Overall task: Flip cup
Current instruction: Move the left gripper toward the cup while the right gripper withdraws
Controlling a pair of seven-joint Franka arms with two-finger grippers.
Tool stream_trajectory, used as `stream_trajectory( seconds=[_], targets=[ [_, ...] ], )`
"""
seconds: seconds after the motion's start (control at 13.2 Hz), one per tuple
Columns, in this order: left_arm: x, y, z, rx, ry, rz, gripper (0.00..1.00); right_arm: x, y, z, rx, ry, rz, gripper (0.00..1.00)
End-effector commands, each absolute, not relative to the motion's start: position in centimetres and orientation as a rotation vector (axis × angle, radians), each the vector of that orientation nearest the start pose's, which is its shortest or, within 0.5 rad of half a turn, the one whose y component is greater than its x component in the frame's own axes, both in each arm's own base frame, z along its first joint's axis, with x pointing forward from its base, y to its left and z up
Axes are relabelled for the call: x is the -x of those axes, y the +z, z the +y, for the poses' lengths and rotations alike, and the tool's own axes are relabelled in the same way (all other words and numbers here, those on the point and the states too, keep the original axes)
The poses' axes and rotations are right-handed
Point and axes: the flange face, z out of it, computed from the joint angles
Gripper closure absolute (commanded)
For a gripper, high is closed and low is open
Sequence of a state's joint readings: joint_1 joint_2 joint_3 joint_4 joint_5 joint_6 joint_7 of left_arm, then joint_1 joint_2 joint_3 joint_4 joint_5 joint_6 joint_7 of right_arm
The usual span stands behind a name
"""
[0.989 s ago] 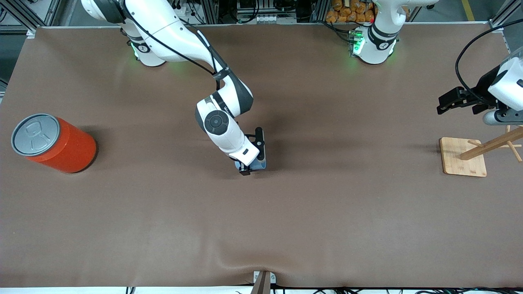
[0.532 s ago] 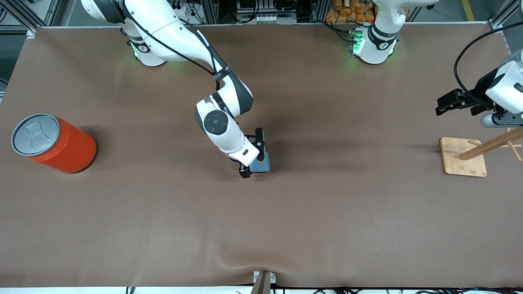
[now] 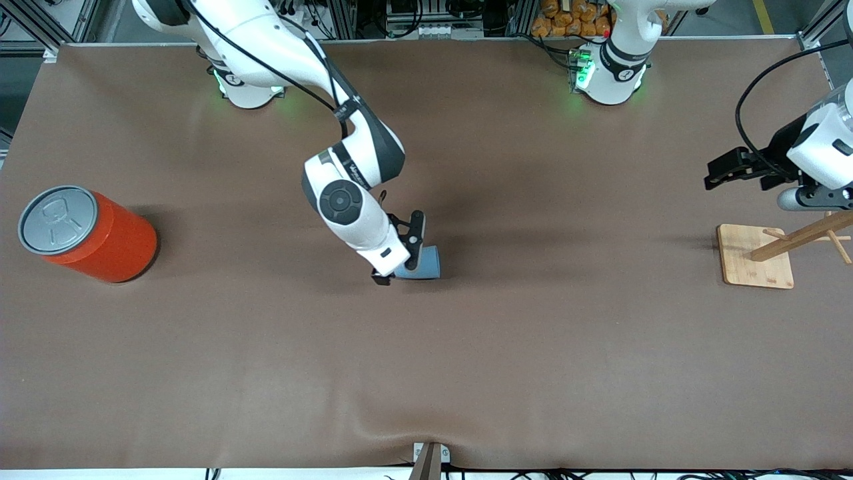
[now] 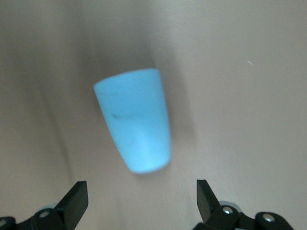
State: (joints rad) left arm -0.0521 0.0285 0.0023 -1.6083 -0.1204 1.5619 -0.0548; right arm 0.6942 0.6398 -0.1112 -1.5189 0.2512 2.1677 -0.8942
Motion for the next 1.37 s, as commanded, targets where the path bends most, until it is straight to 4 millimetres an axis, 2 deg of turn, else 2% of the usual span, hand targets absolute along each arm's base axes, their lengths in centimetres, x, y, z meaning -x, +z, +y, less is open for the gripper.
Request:
stream_trajectory(
  seconds=[0.0, 0.08, 0.23, 0.38, 0.46, 0.68, 0.91, 1.14, 1.29],
  targets=[
    [-57.0, 57.4, -5.6, 3.406, 0.217, 0.003, 0.00, -58.8, 32.8, 38.0, 2.467, -0.012, -1.706, 0.00],
    [-57.6, 56.3, -6.2, 3.454, 0.259, 0.004, 0.00, -59.2, 33.6, 37.0, 2.506, 0.000, -1.660, 0.00],
    [-59.4, 52.1, -7.8, 3.551, 0.408, -0.006, 0.00, -60.0, 35.6, 34.6, 2.590, 0.014, -1.550, 0.00],
    [-60.8, 48.4, -10.0, 3.662, 0.540, -0.055, 0.00, -60.5, 38.3, 31.9, 2.682, 0.040, -1.400, 0.00],
    [-61.3, 47.3, -11.1, 3.691, 0.557, -0.063, 0.00, -60.9, 39.8, 30.1, 2.735, 0.042, -1.308, 0.00],
    [-62.2, 43.2, -15.7, 3.732, 0.608, -0.058, 0.00, -61.9, 44.5, 23.7, 2.858, 0.050, -1.049, 0.00],
    [-62.6, 37.7, -21.4, 3.770, 0.668, -0.088, 0.00, -62.2, 49.1, 17.4, 2.949, 0.024, -0.756, 0.00],
    [-62.3, 33.2, -26.7, 3.842, 0.733, -0.194, 0.00, -62.3, 51.8, 11.1, 2.996, 0.011, -0.564, 0.00],
    [-61.8, 31.0, -28.4, 3.889, 0.750, -0.323, 0.00, -61.8, 53.0, 6.8, 3.011, 0.057, -0.463, 0.00]
  ],
)
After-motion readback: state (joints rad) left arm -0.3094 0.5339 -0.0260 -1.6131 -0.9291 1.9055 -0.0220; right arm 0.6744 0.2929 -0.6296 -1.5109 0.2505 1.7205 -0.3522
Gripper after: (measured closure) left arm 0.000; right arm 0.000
